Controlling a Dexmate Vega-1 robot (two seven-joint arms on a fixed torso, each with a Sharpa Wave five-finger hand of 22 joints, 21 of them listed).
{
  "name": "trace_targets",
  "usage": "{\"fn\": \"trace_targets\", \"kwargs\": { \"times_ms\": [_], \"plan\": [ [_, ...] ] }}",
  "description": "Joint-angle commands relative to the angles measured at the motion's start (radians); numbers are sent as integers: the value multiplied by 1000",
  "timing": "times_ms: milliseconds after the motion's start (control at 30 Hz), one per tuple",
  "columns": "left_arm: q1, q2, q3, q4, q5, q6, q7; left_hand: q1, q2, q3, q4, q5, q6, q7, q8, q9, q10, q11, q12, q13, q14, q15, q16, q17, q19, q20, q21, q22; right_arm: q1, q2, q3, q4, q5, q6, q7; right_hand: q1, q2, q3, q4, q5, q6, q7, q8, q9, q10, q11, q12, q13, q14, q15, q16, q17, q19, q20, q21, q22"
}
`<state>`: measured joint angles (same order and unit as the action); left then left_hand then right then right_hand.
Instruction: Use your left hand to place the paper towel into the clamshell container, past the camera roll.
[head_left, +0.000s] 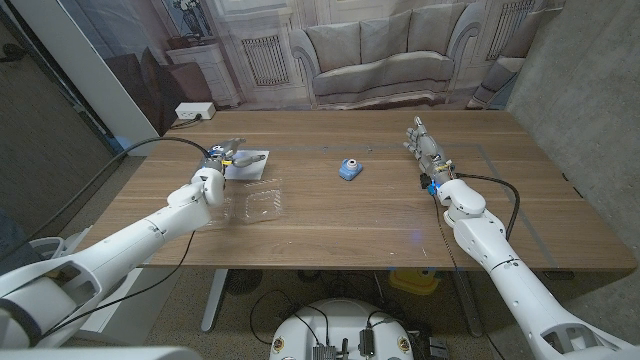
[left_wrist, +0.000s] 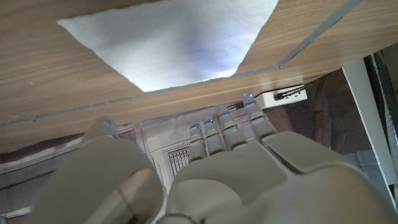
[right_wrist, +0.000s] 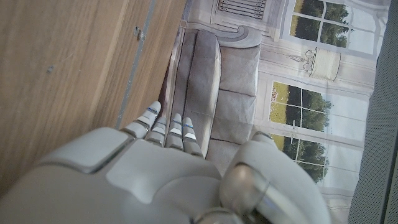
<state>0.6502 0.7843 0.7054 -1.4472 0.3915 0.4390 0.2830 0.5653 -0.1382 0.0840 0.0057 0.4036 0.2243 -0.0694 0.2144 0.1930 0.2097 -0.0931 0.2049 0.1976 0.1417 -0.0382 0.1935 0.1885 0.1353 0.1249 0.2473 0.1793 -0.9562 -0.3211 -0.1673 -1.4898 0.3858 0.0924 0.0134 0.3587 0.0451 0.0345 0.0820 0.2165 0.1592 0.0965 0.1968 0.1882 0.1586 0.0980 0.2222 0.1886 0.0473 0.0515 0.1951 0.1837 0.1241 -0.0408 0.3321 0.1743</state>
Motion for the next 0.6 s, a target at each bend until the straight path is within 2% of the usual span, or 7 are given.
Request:
{"fn": "trace_targets", "kwargs": {
  "times_ms": [33, 200, 600],
  "plan": [
    [-9, -24, 13, 37, -2, -3, 9, 10, 6, -4, -2, 10, 18, 0, 5, 5, 9, -11, 10, 4, 14, -31, 8, 4, 10, -5, -6, 2, 4, 7, -5, 17, 2, 14, 9, 1, 4, -1, -5, -3, 11, -2, 1, 2, 10, -1, 0, 1, 4, 3, -5, 2, 11, -14, -2, 5],
    [-4, -30, 5, 44, -19, -7, 20, 13, 10, -4, -2, 12, 21, 2, 6, 5, 12, -15, 11, 4, 17, -32, 9, 4, 13, -7, -7, 3, 5, 7, -6, 20, 3, 12, 11, 1, 5, -1, -6, -3, 11, -2, 1, 2, 11, 0, 1, 1, 4, 4, -5, 2, 12, -14, -4, 5],
    [14, -60, -30, 99, -104, -85, 75, 17, 15, -5, -2, 15, 22, 0, 5, 5, 21, -13, 13, 4, 22, -36, 9, 4, 20, -7, -8, 3, 8, 3, -7, 17, 2, -1, 10, 1, 6, -2, -7, -3, 11, -2, 1, 2, 9, -1, -1, 1, 4, 3, -5, 2, 13, -14, -7, 5]
  ]
}}
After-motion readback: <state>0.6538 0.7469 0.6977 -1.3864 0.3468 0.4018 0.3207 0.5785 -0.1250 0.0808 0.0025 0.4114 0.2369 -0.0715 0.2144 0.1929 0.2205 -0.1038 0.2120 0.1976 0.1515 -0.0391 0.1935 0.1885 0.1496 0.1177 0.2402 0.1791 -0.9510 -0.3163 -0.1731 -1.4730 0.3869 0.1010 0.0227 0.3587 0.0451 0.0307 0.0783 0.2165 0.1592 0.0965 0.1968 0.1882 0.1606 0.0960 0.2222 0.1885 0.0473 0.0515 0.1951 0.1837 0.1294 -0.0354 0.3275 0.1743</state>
